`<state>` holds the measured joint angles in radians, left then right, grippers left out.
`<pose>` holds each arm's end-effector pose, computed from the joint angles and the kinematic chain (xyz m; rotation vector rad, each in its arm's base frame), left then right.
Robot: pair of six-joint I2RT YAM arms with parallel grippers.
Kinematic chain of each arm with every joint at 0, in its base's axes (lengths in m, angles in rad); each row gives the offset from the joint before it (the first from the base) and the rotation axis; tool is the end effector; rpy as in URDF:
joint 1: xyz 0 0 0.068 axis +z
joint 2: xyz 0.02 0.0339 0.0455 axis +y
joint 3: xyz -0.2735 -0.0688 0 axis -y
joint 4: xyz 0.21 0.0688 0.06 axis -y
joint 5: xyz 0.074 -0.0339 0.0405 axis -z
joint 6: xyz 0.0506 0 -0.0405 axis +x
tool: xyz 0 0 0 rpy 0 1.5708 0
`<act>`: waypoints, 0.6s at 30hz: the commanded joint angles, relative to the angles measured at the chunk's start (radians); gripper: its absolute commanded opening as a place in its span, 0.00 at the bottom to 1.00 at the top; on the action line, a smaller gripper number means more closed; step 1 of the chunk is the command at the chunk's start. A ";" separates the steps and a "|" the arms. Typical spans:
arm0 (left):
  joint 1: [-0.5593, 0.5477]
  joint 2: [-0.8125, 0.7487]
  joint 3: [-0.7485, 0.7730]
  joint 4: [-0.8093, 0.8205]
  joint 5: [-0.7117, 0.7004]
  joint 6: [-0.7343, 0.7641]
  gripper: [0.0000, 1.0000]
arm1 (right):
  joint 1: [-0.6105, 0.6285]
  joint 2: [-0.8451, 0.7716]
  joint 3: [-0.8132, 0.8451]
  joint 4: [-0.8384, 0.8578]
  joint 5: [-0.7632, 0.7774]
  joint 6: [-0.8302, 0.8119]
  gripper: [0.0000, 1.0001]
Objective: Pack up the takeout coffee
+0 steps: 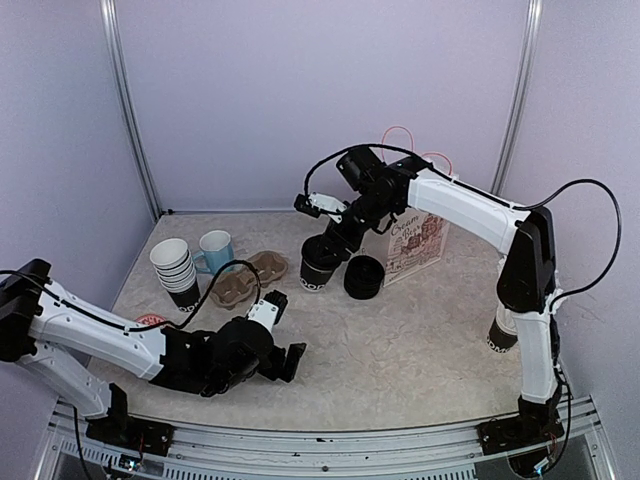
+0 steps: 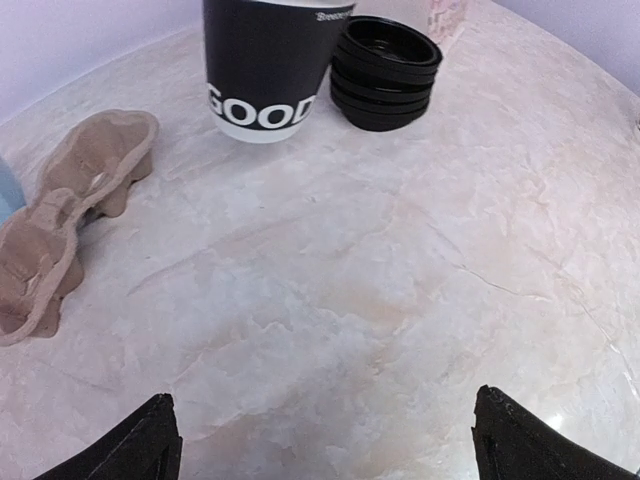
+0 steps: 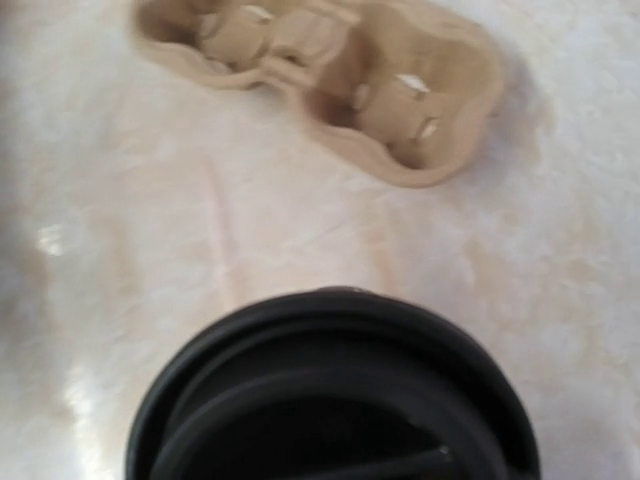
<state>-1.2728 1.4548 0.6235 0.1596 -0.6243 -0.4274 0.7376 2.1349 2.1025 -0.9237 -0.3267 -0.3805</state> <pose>0.1059 -0.2439 0.1988 0.5607 2.0400 -0.3127 0.3209 0.3136 0.2982 -1.4594 2.0823 0.5550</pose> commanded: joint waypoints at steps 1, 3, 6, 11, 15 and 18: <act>-0.033 0.009 0.031 -0.115 -0.172 -0.133 0.99 | -0.005 0.061 0.068 -0.007 0.068 0.030 0.65; -0.041 -0.005 0.026 -0.116 -0.173 -0.157 0.99 | -0.007 0.084 0.084 -0.007 0.082 0.038 0.66; -0.042 -0.027 0.020 -0.121 -0.157 -0.180 0.99 | -0.009 0.108 0.099 -0.004 0.101 0.041 0.67; -0.043 -0.082 -0.010 -0.103 -0.161 -0.194 0.98 | -0.017 0.152 0.127 0.000 0.102 0.049 0.68; -0.079 -0.142 -0.032 -0.085 -0.238 -0.163 0.99 | -0.021 0.169 0.141 0.006 0.105 0.052 0.73; -0.080 -0.172 -0.012 -0.186 -0.335 -0.259 0.99 | -0.026 0.177 0.151 0.011 0.105 0.055 0.77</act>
<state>-1.3418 1.3273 0.6060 0.0509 -0.8249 -0.6075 0.7223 2.2959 2.2112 -0.9230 -0.2272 -0.3405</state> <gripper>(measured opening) 0.989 0.746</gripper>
